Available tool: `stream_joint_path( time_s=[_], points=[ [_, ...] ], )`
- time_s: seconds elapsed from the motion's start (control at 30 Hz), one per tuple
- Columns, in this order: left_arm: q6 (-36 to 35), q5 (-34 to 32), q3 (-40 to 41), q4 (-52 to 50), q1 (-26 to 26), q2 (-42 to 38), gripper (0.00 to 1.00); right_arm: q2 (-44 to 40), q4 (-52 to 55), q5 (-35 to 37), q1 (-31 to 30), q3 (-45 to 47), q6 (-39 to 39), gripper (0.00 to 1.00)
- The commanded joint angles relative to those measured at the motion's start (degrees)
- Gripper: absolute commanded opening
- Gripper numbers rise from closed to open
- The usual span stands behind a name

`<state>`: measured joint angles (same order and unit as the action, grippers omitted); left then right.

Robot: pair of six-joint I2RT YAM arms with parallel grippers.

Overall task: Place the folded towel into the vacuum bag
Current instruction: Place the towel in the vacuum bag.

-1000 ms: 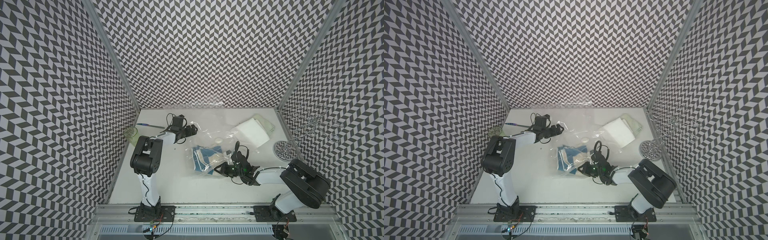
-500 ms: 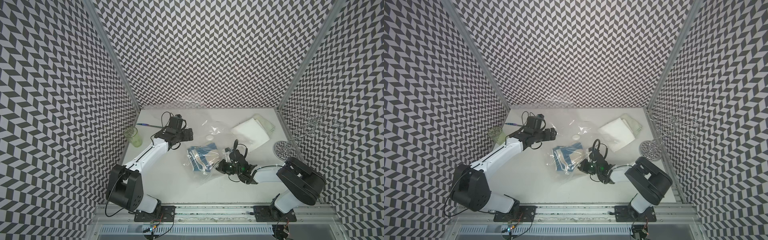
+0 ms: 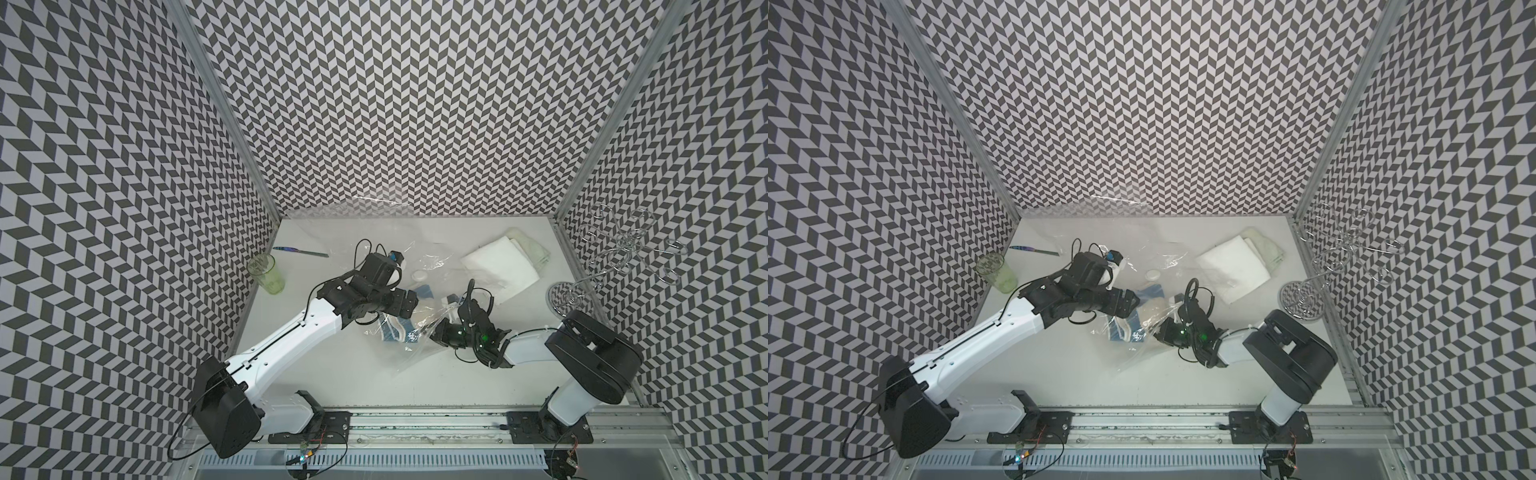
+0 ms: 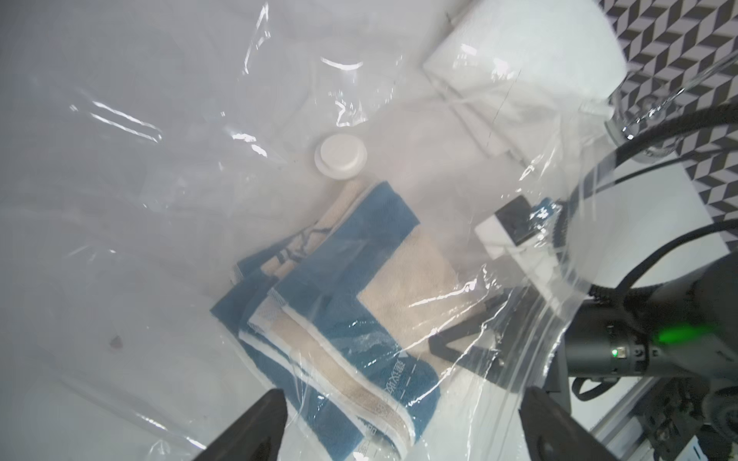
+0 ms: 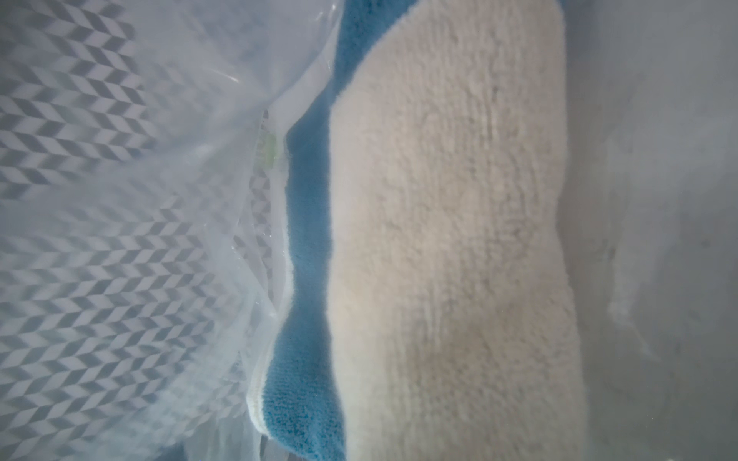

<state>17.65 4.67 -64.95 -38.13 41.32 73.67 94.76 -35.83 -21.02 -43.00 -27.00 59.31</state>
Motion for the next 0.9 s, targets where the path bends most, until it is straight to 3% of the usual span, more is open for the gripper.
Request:
stream_joint_path(
  time_s=[0.0,0.07,0.3,0.53,0.7,0.87],
  points=[
    [0.4,4.8,-1.0,3.2,8.6,0.5,0.93,1.3,-2.8,-0.9,-0.5,-1.6,-0.6,0.1],
    [-0.7,3.4,-0.4,2.8,12.7,2.6,0.93,1.0,-2.9,-1.0,-0.5,-1.8,-0.9,0.1],
    [-5.3,-0.4,4.7,3.0,15.9,6.2,0.93,1.1,-2.8,-3.4,-0.5,-2.7,-1.8,0.1],
    [-8.0,-12.7,5.6,1.6,18.5,10.8,0.84,1.8,-3.3,-4.0,-0.5,-3.0,-1.7,0.1],
    [-10.8,-17.5,6.1,1.3,18.6,12.0,0.64,2.2,-1.5,-2.1,-0.3,-2.5,-2.0,0.1],
    [-13.5,-21.9,4.6,-3.8,15.0,9.8,0.22,4.0,2.0,0.2,0.6,-2.4,-1.9,0.1]
  ],
)
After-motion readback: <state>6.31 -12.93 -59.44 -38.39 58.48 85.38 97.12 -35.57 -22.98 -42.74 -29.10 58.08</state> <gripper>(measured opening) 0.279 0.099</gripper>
